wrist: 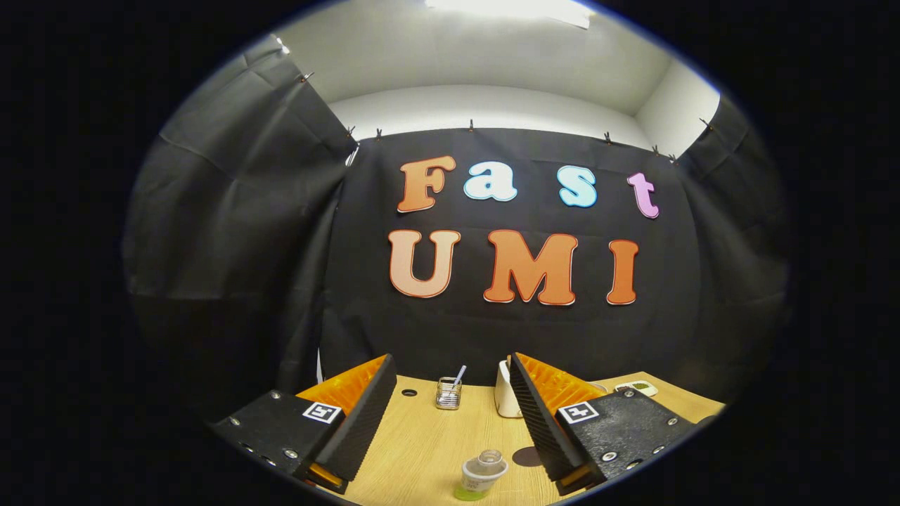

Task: Take the bottle from table, then pour the juice into the cup, finally place the bottle on the coaster

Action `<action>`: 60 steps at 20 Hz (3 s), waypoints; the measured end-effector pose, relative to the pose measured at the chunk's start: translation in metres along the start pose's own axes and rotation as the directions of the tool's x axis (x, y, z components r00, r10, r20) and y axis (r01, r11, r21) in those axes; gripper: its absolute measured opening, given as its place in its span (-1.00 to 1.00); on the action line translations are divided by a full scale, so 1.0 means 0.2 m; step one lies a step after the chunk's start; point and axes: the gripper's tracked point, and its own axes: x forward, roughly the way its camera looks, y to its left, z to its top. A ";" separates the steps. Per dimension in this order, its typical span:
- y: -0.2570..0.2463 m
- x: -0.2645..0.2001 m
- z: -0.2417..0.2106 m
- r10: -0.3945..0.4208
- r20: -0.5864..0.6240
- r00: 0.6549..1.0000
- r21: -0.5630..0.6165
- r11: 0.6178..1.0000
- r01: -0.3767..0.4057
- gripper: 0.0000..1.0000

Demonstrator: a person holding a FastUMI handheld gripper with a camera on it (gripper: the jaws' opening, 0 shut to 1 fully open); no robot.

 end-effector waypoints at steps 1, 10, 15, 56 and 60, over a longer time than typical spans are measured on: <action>-0.01 0.01 0.00 -0.004 -0.001 1.000 -0.001 1.000 0.004 0.92; -0.01 0.01 0.00 -0.002 -0.001 1.000 -0.002 1.000 0.002 0.93; -0.04 0.00 0.02 -0.014 0.004 1.000 0.007 1.000 0.014 0.92; -0.20 -0.03 -1.34 -0.257 -0.338 0.905 0.035 0.958 0.285 0.90; -0.20 -0.01 -1.44 -0.252 -0.374 0.893 0.024 0.960 0.281 0.89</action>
